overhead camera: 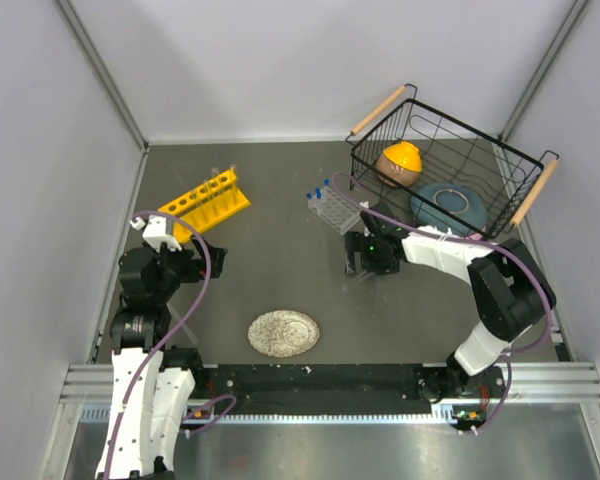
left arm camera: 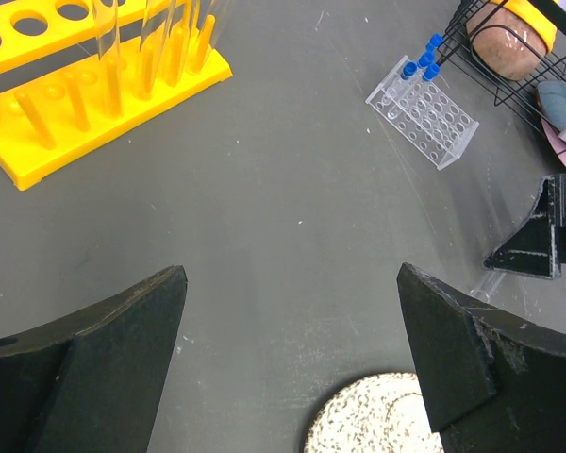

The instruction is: Organize the chemistry lab equipment

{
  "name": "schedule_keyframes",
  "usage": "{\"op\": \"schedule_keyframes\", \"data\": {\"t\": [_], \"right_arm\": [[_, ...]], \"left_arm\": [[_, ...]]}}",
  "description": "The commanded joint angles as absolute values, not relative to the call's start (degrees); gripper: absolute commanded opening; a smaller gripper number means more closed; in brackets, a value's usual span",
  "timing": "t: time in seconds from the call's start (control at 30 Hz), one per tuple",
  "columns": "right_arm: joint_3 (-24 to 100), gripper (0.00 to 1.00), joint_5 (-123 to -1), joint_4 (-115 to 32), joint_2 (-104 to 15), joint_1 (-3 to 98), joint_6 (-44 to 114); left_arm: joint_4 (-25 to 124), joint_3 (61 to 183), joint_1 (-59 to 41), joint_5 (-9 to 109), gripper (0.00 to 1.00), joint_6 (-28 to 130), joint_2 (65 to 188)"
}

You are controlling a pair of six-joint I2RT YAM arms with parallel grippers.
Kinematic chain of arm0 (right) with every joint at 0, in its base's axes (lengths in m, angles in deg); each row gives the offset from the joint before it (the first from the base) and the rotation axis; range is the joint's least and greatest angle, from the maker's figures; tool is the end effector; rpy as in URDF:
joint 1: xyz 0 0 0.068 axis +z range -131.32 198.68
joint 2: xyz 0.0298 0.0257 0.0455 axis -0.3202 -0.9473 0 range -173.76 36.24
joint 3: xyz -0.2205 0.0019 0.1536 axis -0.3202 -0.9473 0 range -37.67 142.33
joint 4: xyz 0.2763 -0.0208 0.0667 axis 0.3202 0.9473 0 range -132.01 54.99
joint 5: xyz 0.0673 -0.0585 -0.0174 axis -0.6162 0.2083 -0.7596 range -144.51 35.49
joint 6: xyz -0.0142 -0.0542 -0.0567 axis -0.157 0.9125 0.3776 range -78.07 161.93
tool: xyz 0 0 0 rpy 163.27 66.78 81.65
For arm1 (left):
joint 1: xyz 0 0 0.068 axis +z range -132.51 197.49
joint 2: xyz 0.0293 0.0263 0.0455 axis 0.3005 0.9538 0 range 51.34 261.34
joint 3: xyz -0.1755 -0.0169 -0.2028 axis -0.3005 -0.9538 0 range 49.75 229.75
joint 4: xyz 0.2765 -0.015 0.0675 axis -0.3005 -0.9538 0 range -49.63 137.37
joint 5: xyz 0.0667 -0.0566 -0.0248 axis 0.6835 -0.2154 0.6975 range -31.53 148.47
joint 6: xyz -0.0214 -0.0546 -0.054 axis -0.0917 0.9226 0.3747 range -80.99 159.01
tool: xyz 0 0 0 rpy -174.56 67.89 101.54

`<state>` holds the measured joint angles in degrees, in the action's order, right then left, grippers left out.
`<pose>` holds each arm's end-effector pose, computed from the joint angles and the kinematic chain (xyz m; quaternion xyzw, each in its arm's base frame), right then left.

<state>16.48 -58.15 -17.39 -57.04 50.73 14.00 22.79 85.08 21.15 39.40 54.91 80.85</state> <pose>0.2902 0.1868 0.1212 -0.0423 0.9725 0.1403 0.1812 0.1891 -0.0105 0.2839 -0.0411 0.8064 -0.1952 0.5568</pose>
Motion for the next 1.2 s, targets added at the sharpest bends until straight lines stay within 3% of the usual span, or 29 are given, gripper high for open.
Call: {"op": "schedule_keyframes", "data": {"t": [0.0,0.33,0.57,0.97,1.17], "right_arm": [[20.2,0.87,-49.3,-17.9,-59.8,51.5,14.6],[22.5,0.71,-47.0,-15.7,-61.3,56.9,16.3],[23.8,0.68,-46.4,-15.0,-61.7,59.3,17.1],[27.7,0.71,-44.7,-14.1,-61.8,61.0,19.8],[28.0,0.78,-41.0,-14.2,-56.0,60.9,24.0]], "left_arm": [[24.1,85.3,21.1,39.2,0.99,54.3,80.7],[24.2,85.3,21.0,39.4,0.99,54.3,80.5],[24.2,85.3,21.1,39.3,0.99,54.3,80.5],[24.2,85.3,21.1,38.5,0.99,54.2,81.0],[27.1,84.4,21.0,29.5,0.97,54.6,82.1]]}}
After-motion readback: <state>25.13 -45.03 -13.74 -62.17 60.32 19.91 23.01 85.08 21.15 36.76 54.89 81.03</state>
